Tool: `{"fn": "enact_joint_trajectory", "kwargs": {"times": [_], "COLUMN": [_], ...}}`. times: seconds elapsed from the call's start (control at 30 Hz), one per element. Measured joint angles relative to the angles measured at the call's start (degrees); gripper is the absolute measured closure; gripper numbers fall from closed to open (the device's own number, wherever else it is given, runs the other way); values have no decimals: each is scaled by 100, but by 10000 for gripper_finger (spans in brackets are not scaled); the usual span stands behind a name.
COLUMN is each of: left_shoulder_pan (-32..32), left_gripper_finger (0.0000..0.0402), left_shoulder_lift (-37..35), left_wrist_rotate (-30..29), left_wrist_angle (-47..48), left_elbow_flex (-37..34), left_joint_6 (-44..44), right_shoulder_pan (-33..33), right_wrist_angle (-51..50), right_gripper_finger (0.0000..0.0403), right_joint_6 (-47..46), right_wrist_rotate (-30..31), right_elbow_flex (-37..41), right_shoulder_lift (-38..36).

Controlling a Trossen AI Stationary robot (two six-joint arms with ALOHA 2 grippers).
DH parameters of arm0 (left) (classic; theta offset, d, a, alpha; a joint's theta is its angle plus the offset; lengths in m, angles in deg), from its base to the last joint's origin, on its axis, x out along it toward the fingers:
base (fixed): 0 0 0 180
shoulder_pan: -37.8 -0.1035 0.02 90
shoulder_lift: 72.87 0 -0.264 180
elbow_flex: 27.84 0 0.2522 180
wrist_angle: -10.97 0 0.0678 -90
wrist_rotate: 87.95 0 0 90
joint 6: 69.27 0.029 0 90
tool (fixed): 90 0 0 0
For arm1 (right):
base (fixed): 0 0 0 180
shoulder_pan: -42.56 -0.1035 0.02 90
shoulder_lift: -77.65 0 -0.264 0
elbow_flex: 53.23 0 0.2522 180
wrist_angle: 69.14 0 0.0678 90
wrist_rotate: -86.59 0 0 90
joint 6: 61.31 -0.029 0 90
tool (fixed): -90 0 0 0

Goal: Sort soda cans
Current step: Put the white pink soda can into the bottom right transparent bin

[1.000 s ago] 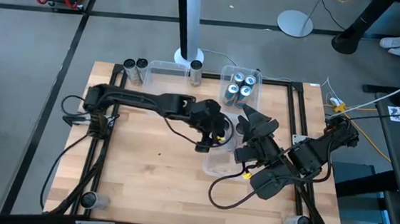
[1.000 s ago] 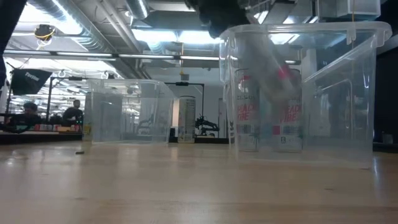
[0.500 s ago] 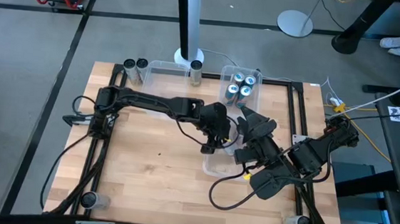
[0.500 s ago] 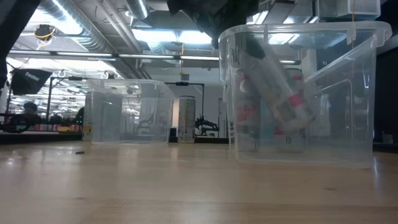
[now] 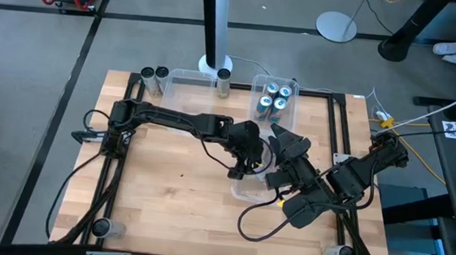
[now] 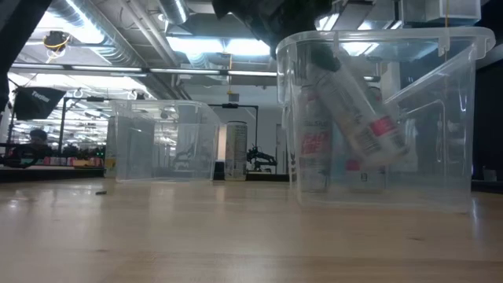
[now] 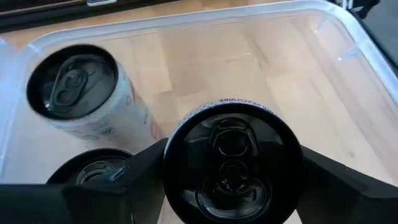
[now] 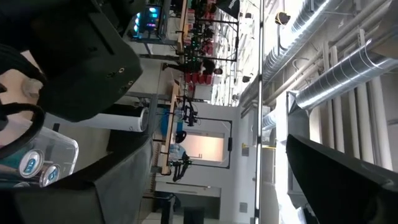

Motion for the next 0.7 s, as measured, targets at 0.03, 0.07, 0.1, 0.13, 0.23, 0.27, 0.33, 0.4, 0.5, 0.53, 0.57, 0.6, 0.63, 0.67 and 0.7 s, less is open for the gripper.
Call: {"fn": "enact_joint_trajectory", "kwargs": {"times": [0.03,0.07,0.1,0.13,0.23,0.27,0.33,0.4,0.5,0.53,0.57,0.6,0.63,0.67,0.7], "left_shoulder_pan": [0,-2,-6,-7,-19,-20,-15,-13,-13,-14,-15,-15,-15,-13,-11], "left_gripper_finger": [128,127,127,127,126,126,126,126,126,125,125,125,124,122,118], "left_shoulder_lift": [2,7,9,9,22,49,59,67,112,112,130,153,165,171,173], "left_wrist_rotate": [-1,-17,-25,-33,-41,-38,-38,-20,-21,-22,-21,-21,-21,-16,-4], "left_wrist_angle": [-30,-62,-77,-80,-95,-149,-218,-214,-286,-270,-272,-311,-354,-371,-373], "left_elbow_flex": [-2,-2,-2,-2,-4,-4,-4,-4,-2,-2,-2,-2,2,2,0], "left_joint_6": [5,17,36,59,123,127,138,162,161,143,141,144,146,145,146], "right_shoulder_pan": [0,0,0,0,0,0,0,0,0,0,0,0,0,0,0], "right_wrist_angle": [0,0,2,0,-1,-3,-14,-26,-47,-57,-57,-57,-57,-59,-59], "right_gripper_finger": [38,38,38,38,38,38,38,38,38,38,38,38,38,38,38], "right_joint_6": [0,0,0,0,0,0,0,0,1,0,0,0,0,0,0], "right_wrist_rotate": [1,1,1,1,-3,-21,-60,-97,-99,-99,-99,-99,-99,-101,-101], "right_elbow_flex": [0,0,0,0,0,0,0,0,0,0,0,0,0,0,0], "right_shoulder_lift": [0,0,0,0,0,0,0,0,0,0,0,0,0,0,0]}}
